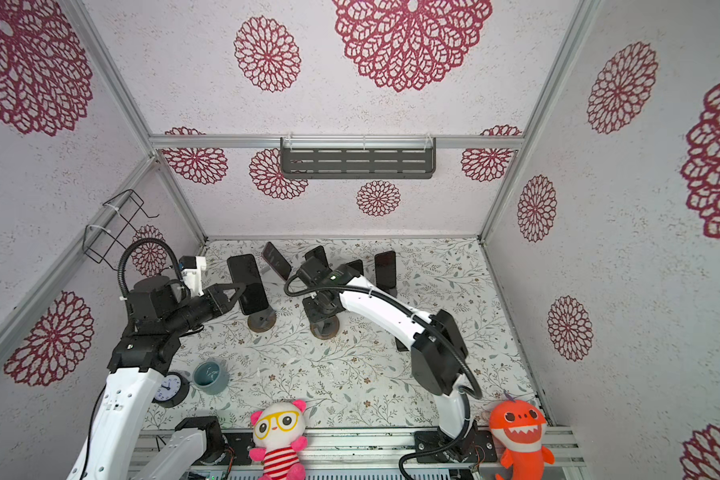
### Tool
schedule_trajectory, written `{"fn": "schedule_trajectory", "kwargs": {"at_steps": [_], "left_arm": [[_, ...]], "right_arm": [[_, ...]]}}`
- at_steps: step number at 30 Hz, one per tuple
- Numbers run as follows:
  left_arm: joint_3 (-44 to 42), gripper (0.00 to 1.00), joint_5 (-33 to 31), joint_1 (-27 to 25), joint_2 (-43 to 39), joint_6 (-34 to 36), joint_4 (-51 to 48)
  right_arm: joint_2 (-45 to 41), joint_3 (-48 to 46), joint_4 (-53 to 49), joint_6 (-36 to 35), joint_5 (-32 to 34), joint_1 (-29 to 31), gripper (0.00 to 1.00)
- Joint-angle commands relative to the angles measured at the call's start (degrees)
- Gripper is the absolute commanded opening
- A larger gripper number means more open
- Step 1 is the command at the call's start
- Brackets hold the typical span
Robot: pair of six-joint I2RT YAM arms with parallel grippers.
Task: Remove the phone from the phone stand
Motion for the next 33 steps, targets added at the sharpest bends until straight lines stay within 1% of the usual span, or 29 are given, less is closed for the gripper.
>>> {"fn": "schedule_trajectory", "kwargs": {"at_steps": [1, 4, 6, 11, 14, 16, 19, 22, 23, 25, 28, 31, 33], "left_arm": [[0.37, 0.0, 3.37, 1.9, -1.51, -0.73, -1.26], [1.01, 0.0, 3.82, 3.18, -1.88, 0.38, -3.58], [1.1, 0.0, 3.94, 3.54, -2.09, 0.97, -4.61], [0.75, 0.0, 3.6, 3.56, -2.8, 2.0, -6.22], [0.7, 0.0, 3.69, 3.57, -3.02, 1.91, -6.38], [1.13, 0.0, 4.18, 3.57, -3.1, 2.04, -6.31], [2.42, 0.0, 5.52, 3.45, -2.89, 2.15, -6.48], [3.75, 0.0, 6.98, 2.28, -2.16, 1.69, -6.91], [4.16, 0.0, 6.37, 0.97, -1.84, 1.6, -6.92], [5.58, 0.0, 3.02, -3.57, -1.08, 1.7, -6.94], [7.43, 0.0, -1.79, -12.4, 1.43, -0.78, -4.41], [9.83, 0.0, -6.66, -21.77, 6.19, -2.73, -2.52], [11.18, 0.0, -8.84, -26.8, 9.37, -3.22, -0.86]], "right_arm": [[4.28, 8.95, 0.42, -2.43, -0.43, 0.04, 0.0], [9.23, 15.15, -0.3, -3.09, -1.41, 0.02, 0.0], [11.3, 17.37, -0.38, -2.9, -2.43, -0.05, 0.0], [13.12, 18.4, -1.45, -2.98, -3.9, -0.2, 0.01], [12.32, 18.41, -1.86, -3.6, -3.7, -0.18, 0.3], [11.13, 18.42, -1.58, -3.91, -3.35, -0.36, 0.43], [8.54, 18.41, -1.54, -4.36, -2.55, -0.97, 0.58], [4.94, 18.02, -2.74, -5.61, -0.55, -1.77, 0.62], [3.44, 17.29, -3.04, -6.0, 0.38, -2.14, 0.63], [-0.96, 13.85, -3.26, -6.77, 1.99, -3.67, 0.63], [-8.76, 6.14, -2.26, -7.51, 3.41, -7.14, 0.64], [-16.19, -2.4, -1.44, -8.63, 2.46, -12.15, 0.64], [-19.66, -7.36, -0.74, -9.98, 0.81, -15.52, 0.65]]}}
